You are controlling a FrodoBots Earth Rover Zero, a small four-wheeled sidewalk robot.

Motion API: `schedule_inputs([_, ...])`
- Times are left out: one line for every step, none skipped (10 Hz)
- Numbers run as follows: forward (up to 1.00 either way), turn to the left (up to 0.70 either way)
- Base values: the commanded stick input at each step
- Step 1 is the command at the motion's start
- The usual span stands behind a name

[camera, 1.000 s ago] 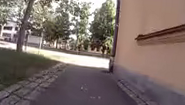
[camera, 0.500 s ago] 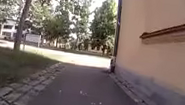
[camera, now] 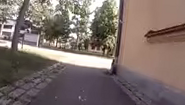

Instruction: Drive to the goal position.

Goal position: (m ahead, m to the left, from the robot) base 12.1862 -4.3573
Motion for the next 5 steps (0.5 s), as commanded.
schedule_inputs([0.44,0.05])
schedule_inputs([0.44,0.05])
schedule_inputs([0.44,0.05])
schedule_inputs([0.44,0.05])
schedule_inputs([0.44,0.05])
